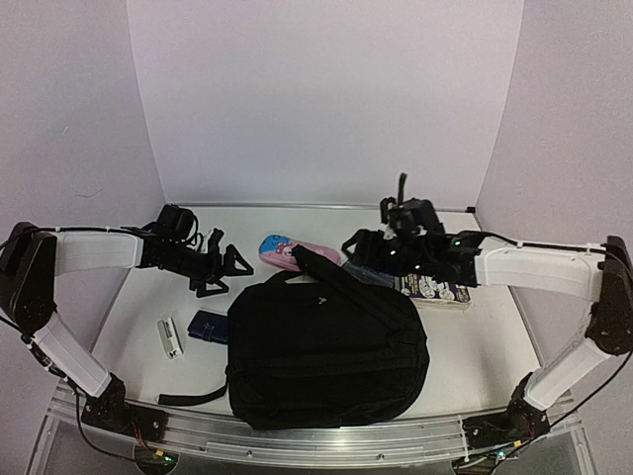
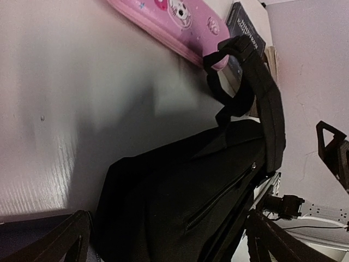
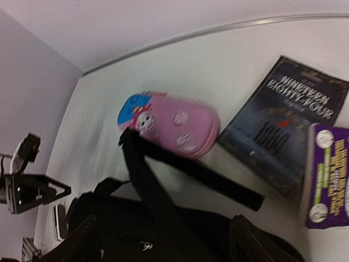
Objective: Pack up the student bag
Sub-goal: Unzip the student bag at the center of the board.
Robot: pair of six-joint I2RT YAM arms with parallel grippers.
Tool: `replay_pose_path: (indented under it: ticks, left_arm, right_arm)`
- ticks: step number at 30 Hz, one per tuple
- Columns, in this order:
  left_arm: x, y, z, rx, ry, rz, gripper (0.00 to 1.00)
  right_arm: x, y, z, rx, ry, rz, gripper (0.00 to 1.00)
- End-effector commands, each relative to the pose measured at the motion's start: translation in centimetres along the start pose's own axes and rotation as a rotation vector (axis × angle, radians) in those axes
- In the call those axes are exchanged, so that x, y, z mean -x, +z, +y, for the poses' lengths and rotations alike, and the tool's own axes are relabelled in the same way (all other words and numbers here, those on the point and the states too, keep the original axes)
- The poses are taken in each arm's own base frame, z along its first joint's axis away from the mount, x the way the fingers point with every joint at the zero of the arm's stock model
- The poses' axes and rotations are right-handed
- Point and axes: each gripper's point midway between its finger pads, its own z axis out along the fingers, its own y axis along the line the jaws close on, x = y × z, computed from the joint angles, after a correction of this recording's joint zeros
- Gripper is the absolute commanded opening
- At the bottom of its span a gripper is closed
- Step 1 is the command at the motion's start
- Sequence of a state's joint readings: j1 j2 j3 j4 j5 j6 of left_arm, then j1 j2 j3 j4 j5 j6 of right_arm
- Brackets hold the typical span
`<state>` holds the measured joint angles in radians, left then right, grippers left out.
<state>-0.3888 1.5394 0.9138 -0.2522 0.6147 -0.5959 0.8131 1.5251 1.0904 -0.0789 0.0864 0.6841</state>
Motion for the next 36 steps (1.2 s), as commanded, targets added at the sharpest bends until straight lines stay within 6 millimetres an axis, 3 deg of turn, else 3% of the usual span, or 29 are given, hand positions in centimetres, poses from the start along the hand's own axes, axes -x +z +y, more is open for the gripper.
replay_pose_path:
  ticks: [1,7,11,16,20,36]
  left_arm:
    - [-1.2,1.3,0.3,0.046,-0.001,0.045,0.94]
    - [-3.6,3.2,0.8,0.06,-0.03,0.12,0.59]
    - [-4.4,3.9,0.6,0.061,-0.03,0.142,0.32]
    - [-4.7,4.1,0.5,0.062,-0.026,0.136,0.1]
    - [-4.8,4.1,0.1,0.04,-0.013,0.12,0.01]
    - [-5.2,4.3,-1.5,-0.05,0.032,0.118,0.0]
  right_arm:
    - [-2.8,1.8,4.0,0.045,-0.016,0.067,0.7]
    - [-7.1,4.1,6.3,0.06,-0.035,0.156,0.63]
    - [-9.2,5.4,5.9,0.035,0.009,0.2,0.56]
    - [-11.2,5.8,5.0,-0.016,0.066,0.213,0.49]
    - [-12.4,6.0,3.9,-0.06,0.108,0.215,0.48]
    - [-14.5,8.4,2.3,-0.13,0.163,0.227,0.43]
